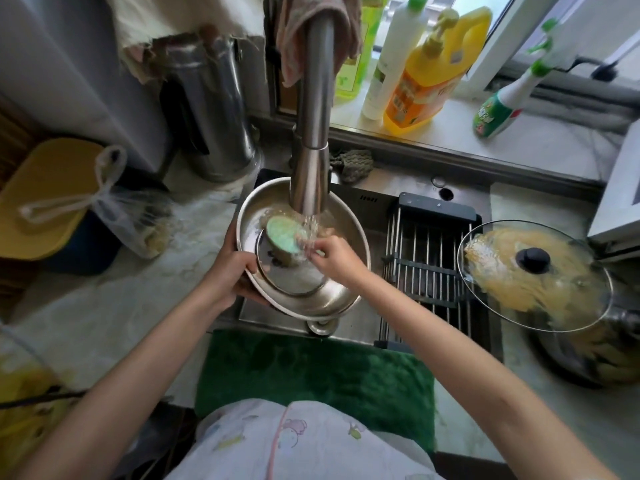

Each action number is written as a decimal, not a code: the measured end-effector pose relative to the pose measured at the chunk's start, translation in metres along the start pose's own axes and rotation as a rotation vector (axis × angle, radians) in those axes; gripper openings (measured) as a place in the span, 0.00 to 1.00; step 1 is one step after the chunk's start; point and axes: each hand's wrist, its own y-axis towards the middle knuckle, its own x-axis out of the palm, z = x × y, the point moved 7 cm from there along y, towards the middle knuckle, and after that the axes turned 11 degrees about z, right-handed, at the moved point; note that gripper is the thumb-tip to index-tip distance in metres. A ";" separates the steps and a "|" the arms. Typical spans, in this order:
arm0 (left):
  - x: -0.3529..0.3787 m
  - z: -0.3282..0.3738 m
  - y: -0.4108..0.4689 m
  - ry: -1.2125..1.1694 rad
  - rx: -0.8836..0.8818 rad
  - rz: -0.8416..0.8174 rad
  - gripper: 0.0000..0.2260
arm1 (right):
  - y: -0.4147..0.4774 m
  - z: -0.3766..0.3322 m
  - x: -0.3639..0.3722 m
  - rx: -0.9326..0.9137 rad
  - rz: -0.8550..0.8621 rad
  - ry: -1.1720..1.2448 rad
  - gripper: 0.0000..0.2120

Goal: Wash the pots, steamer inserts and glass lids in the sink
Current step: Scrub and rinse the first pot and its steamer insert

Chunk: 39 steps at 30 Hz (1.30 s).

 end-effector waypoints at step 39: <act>-0.010 -0.005 -0.003 -0.089 0.052 -0.016 0.39 | -0.011 0.024 -0.078 -0.103 0.006 -0.809 0.21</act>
